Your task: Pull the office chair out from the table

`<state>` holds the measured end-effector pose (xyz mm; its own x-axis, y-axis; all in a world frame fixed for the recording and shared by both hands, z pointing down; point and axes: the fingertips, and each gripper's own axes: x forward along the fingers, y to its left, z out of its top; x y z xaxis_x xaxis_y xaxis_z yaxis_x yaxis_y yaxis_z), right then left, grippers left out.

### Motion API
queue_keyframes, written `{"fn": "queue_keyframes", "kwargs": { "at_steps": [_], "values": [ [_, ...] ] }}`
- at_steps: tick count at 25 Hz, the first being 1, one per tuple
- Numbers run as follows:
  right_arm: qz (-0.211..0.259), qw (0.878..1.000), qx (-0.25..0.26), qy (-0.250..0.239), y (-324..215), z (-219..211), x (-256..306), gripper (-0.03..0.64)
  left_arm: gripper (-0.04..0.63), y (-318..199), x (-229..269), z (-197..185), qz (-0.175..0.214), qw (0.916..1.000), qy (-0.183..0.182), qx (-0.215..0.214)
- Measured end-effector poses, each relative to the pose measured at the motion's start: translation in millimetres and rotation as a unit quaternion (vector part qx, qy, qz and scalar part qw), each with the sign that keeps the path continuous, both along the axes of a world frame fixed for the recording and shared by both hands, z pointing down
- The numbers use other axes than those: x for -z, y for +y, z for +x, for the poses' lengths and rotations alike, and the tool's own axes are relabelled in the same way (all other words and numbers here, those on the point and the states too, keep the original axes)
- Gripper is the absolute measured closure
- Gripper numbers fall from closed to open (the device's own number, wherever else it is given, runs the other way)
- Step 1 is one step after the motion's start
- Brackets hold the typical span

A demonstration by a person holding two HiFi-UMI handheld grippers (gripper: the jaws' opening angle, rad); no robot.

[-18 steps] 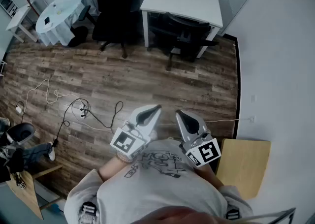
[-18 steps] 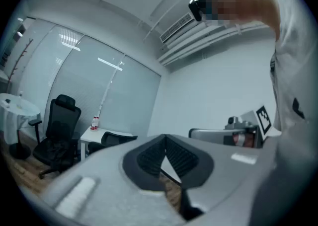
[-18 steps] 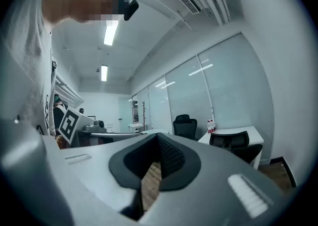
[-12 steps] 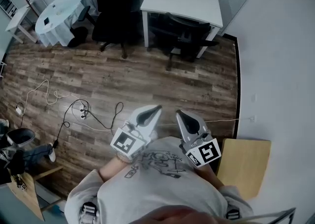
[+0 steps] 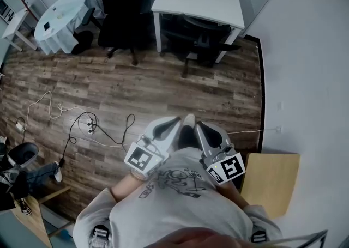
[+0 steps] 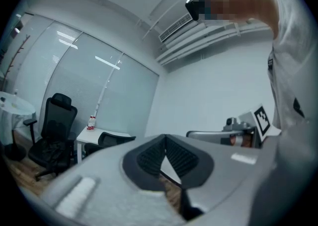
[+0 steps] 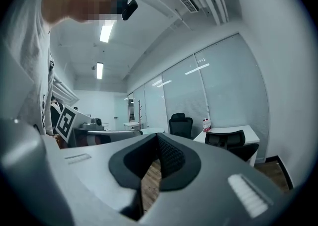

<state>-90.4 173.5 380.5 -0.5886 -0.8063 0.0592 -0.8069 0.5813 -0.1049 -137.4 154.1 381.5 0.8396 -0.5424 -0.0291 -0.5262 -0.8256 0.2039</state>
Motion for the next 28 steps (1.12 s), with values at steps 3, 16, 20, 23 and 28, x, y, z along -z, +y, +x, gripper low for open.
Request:
{"fn": "queue_keyframes", "kwargs": {
  "at_steps": [3, 16, 20, 23, 28],
  "values": [
    [0.000, 1.000, 0.002, 0.002, -15.2, 4.2, -5.8, 0.611, 0.594, -14.1, -4.7, 1.8, 0.004, 0.9999, -0.008, 0.004],
    [0.013, 0.999, 0.001, 0.039, -135.7, 83.8, -14.0, 0.609, 0.545, -139.3, -15.6, 66.6, 0.034, 0.9971, -0.067, 0.010],
    [0.011, 0.998, 0.018, 0.067, -177.1, 114.8, -20.0, 0.589, 0.517, -182.5, -22.1, 98.5, 0.037, 0.9945, -0.098, 0.000],
    [0.011, 0.996, 0.023, 0.086, -208.1, 136.1, -26.1, 0.573, 0.495, -213.1, -29.6, 120.6, 0.040, 0.9913, -0.126, -0.005],
    [0.006, 0.988, 0.036, 0.148, -262.5, 169.2, -43.5, 0.545, 0.447, -272.8, -53.4, 150.2, 0.052, 0.9809, -0.185, -0.025]
  ]
}}
